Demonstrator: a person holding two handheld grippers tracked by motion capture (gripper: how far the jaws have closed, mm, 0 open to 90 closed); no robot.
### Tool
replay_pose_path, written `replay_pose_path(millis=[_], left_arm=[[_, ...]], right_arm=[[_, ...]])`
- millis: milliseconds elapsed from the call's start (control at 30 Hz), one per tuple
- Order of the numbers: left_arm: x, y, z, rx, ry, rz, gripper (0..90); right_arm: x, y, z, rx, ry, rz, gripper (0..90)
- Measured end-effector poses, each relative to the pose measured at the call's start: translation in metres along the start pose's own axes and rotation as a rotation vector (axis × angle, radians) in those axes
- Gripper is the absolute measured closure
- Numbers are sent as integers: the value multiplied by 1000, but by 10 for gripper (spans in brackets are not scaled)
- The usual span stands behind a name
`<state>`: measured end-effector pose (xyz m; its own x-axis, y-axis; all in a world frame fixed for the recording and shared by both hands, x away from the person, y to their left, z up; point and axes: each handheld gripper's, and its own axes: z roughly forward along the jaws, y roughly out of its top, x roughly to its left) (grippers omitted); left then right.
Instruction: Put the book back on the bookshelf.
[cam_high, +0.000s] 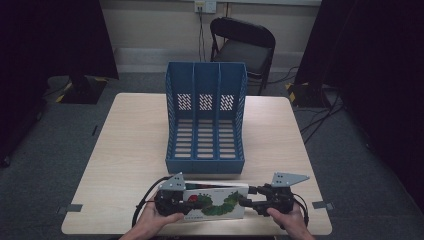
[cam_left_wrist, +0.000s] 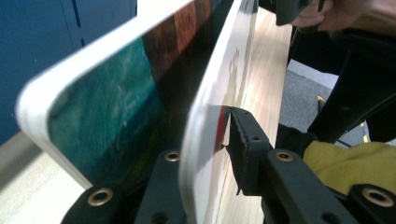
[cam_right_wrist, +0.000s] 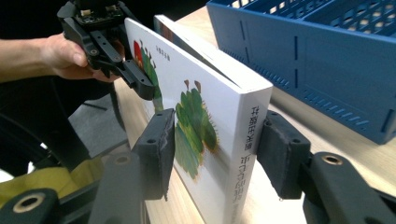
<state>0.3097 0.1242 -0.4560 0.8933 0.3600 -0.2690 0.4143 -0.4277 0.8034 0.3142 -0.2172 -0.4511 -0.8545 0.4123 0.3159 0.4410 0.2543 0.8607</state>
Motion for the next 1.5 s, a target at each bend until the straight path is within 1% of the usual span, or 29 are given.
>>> replay_pose_path(millis=[67,167,233,300,333,400,500,567,633,733,767,800,833,867,900,933,967,1000,1033,1067,1100,1133,1167,1200,1267,1300,1367,1400,1500], left_arm=[[2,0,1,-2,0,-12,769],[5,0,2,-5,-3,-26,764],[5,0,3,-2,-10,-32,764],[4,0,4,-5,-13,-28,763],[4,0,4,-1,-9,-30,761],[4,1,2,-2,7,-41,733],[6,1,-7,-14,70,-65,645],[9,-1,-14,-21,91,-72,628],[12,-3,-20,-28,115,-86,592],[15,-4,-24,-40,126,-131,541],[16,-5,-26,-31,141,-134,518],[16,-7,-29,-22,158,-121,486],[17,-9,-31,-22,171,-123,486],[20,-12,-35,-26,173,-143,480],[24,-14,-39,-44,164,-181,457],[28,-15,-43,-70,182,-203,441],[29,-15,-45,-79,189,-203,425],[32,-15,-45,-88,181,-197,419],[34,-15,-43,-82,184,-195,419],[36,-15,-40,-63,192,-193,419],[37,-15,-34,-41,175,-179,415],[36,-14,-30,-17,178,-162,415],[35,-14,-26,-5,175,-158,414],[34,-14,-22,10,185,-144,416],[30,-14,-18,26,230,-104,456],[29,-13,-17,36,243,-87,478],[29,-14,-18,38,243,-81,515],[28,-14,-18,41,244,-72,519],[26,-14,-18,42,243,-69,521]], right_arm=[[-1,1,4,21,2,-3,485],[-3,2,11,42,-14,-8,476],[-4,3,12,45,-18,-8,519],[-4,3,11,42,-35,-14,611],[-5,2,9,41,-31,-13,621],[-3,3,8,44,-30,-26,640],[0,4,7,55,-9,-42,675],[3,5,7,67,4,-61,695],[3,4,7,72,23,-60,708],[5,4,9,83,37,-71,720],[6,4,10,86,39,-75,722],[8,4,11,86,43,-80,732],[9,4,11,88,47,-84,739],[9,4,11,88,47,-86,740],[10,4,11,87,46,-86,747],[9,4,11,87,46,-83,749],[8,4,11,86,46,-80,750],[9,4,11,86,45,-79,751],[9,4,11,87,48,-84,751],[10,5,11,90,47,-92,751],[11,5,11,91,47,-97,751],[11,5,12,90,45,-101,750],[12,5,12,91,47,-102,750],[12,5,12,94,52,-104,749],[13,4,13,91,54,-99,744],[13,4,14,88,50,-96,733],[14,3,17,87,40,-92,678],[16,3,20,95,34,-95,678],[19,2,25,111,20,-108,693]])
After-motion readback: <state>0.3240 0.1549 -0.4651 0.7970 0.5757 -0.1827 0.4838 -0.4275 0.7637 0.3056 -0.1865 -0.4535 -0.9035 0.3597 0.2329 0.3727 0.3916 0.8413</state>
